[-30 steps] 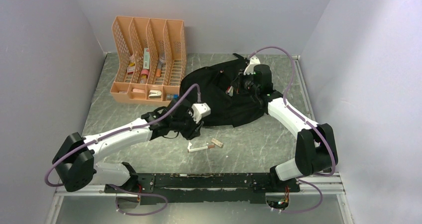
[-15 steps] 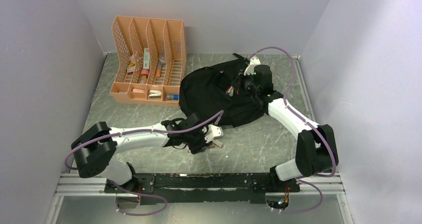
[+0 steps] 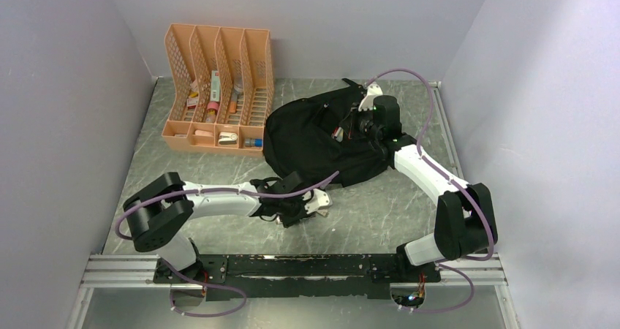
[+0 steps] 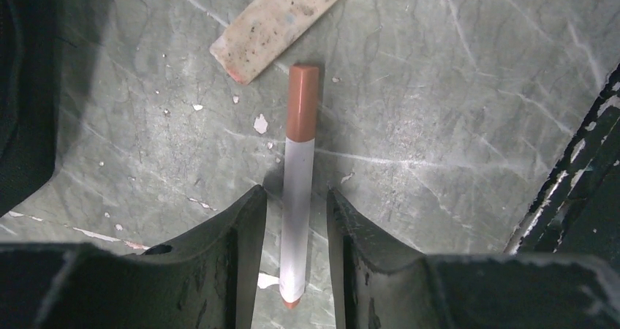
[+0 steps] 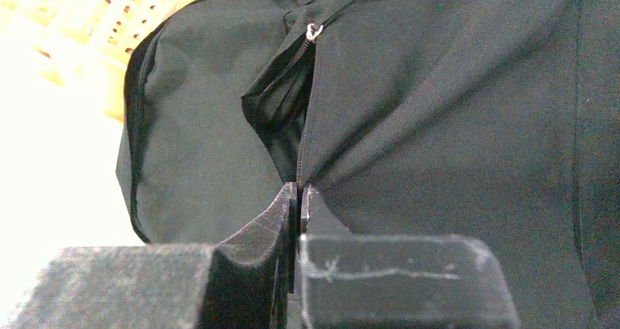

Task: Pack the student bag
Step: Pick up the stationery from the center of the board.

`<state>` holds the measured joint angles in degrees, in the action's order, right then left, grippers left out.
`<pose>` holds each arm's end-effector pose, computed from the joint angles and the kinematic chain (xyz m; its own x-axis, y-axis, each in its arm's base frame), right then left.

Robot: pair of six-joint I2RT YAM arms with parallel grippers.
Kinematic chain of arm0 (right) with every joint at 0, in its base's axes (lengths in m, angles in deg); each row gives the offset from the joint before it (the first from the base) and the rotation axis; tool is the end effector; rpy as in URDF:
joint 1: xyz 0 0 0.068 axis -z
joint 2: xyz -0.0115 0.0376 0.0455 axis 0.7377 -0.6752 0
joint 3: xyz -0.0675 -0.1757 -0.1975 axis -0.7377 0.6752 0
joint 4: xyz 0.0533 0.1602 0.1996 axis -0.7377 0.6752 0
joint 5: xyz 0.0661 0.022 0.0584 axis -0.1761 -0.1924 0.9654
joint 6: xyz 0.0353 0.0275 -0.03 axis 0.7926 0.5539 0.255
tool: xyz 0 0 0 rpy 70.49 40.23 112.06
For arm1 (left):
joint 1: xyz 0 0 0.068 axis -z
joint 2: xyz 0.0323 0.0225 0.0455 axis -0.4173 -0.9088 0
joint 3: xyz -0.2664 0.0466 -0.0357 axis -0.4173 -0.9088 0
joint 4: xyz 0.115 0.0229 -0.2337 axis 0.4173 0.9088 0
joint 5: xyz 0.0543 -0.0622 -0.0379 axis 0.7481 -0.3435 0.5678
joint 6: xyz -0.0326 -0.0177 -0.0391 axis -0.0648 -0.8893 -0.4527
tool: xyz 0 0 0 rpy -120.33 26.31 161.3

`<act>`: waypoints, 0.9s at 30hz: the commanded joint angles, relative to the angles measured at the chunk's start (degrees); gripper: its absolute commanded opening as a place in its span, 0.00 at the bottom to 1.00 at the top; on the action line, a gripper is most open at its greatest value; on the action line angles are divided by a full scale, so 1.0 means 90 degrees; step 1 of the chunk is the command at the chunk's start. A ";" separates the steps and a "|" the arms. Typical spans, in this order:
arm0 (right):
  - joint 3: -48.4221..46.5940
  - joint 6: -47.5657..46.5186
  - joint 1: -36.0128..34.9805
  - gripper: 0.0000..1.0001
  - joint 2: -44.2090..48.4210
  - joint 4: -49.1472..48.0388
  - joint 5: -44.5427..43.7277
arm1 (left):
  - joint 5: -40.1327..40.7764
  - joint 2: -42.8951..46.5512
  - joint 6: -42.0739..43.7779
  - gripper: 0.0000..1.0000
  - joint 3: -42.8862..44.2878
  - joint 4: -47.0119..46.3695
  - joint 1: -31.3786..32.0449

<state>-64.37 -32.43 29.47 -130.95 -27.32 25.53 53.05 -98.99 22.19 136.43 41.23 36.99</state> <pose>0.3104 0.1099 0.2688 -0.4877 0.0608 -0.8709 -0.4070 0.8667 0.2884 0.1401 -0.2642 0.1556 -0.2057 0.8342 -0.5117 0.9605 0.2723 0.0579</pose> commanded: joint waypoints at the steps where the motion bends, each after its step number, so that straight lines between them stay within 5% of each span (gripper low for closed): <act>1: -0.0013 0.0020 -0.0033 0.00 0.0219 0.0070 0.0252 | -0.0009 -0.0352 0.0164 0.40 0.0167 0.0114 0.0072; 12: -0.0025 -0.0003 -0.0034 0.00 0.0227 0.0045 0.0175 | -0.0212 -0.0546 0.0219 0.07 0.0316 0.0526 0.0286; 19: 0.0451 0.0511 -0.0028 0.00 0.0665 -0.0717 -0.0567 | 0.0182 0.0847 0.0140 0.05 0.0191 -0.0047 0.0334; 27: 0.0703 0.0700 -0.0019 0.00 0.0775 -0.1361 -0.0285 | 0.0936 0.2498 -0.0605 0.05 -0.0096 -0.1448 0.0323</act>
<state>-58.22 -28.10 29.45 -126.22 -33.88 21.92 55.62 -80.41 21.30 136.56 36.90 39.67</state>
